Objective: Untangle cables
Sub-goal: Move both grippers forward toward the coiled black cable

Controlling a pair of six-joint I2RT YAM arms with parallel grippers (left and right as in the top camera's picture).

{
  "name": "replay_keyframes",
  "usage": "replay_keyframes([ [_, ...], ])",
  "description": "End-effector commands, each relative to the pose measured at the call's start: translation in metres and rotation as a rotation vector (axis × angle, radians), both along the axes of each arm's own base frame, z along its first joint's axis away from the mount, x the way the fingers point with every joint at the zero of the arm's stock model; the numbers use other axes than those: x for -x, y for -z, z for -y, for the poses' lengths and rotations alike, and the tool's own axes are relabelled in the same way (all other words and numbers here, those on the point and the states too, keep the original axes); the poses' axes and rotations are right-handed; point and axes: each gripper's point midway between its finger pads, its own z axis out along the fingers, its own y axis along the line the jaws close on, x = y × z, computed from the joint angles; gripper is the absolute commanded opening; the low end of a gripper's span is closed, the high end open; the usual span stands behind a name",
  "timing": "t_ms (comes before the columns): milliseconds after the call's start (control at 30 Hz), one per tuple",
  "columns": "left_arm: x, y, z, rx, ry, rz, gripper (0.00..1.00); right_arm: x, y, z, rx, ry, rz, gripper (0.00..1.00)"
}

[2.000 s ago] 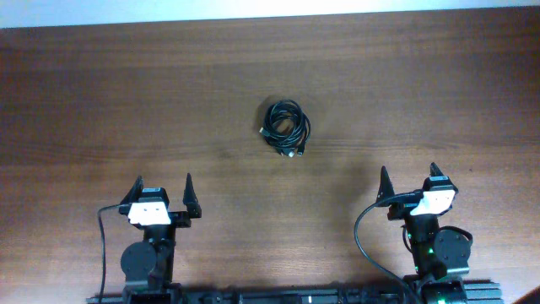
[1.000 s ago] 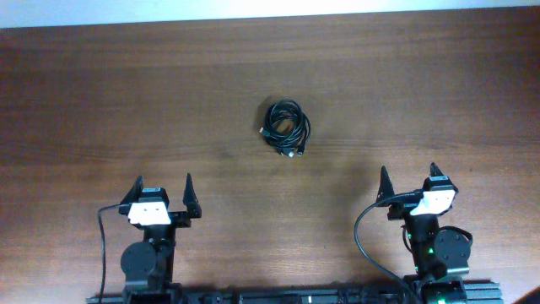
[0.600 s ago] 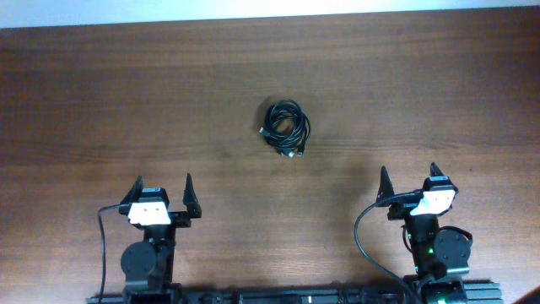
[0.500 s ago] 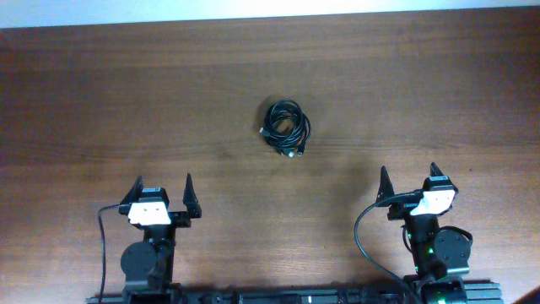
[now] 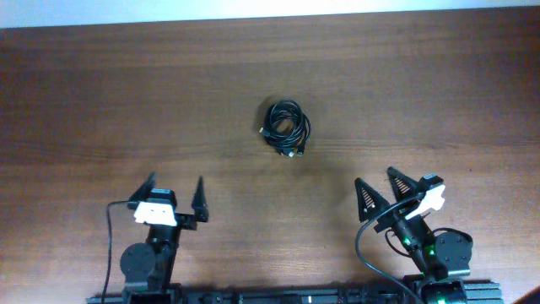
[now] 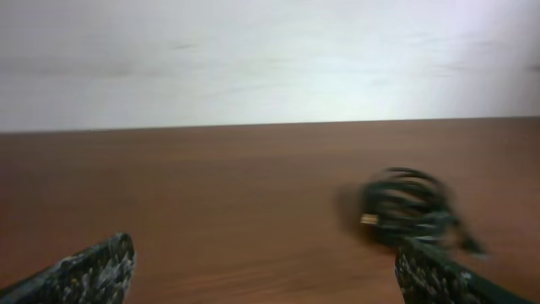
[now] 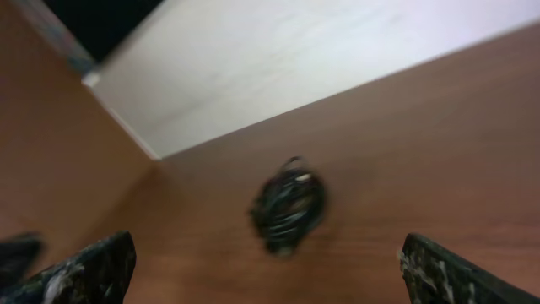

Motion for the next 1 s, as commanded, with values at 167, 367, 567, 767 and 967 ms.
replay_keyframes([
  [167,0.031,-0.088,0.048,0.031,0.311,0.335,0.99,0.015,-0.073,-0.009,-0.074,-0.067,0.225,0.98],
  [367,0.038,-0.142,0.045,-0.011,0.278,0.303,0.99,0.033,-0.140,0.007,0.166,0.050,0.337,0.98],
  [567,0.003,-0.176,0.049,-0.086,0.310,0.065,0.99,0.029,-0.160,0.012,0.333,0.044,0.077,0.98],
  [767,-0.060,-0.152,0.059,-0.045,0.414,-0.480,0.99,-0.007,-0.151,0.010,0.354,-0.035,-0.363,0.98],
  [967,-0.090,-0.131,0.098,0.262,0.657,-0.800,0.99,-0.034,-0.135,-0.053,0.135,-0.458,-0.589,0.98],
])
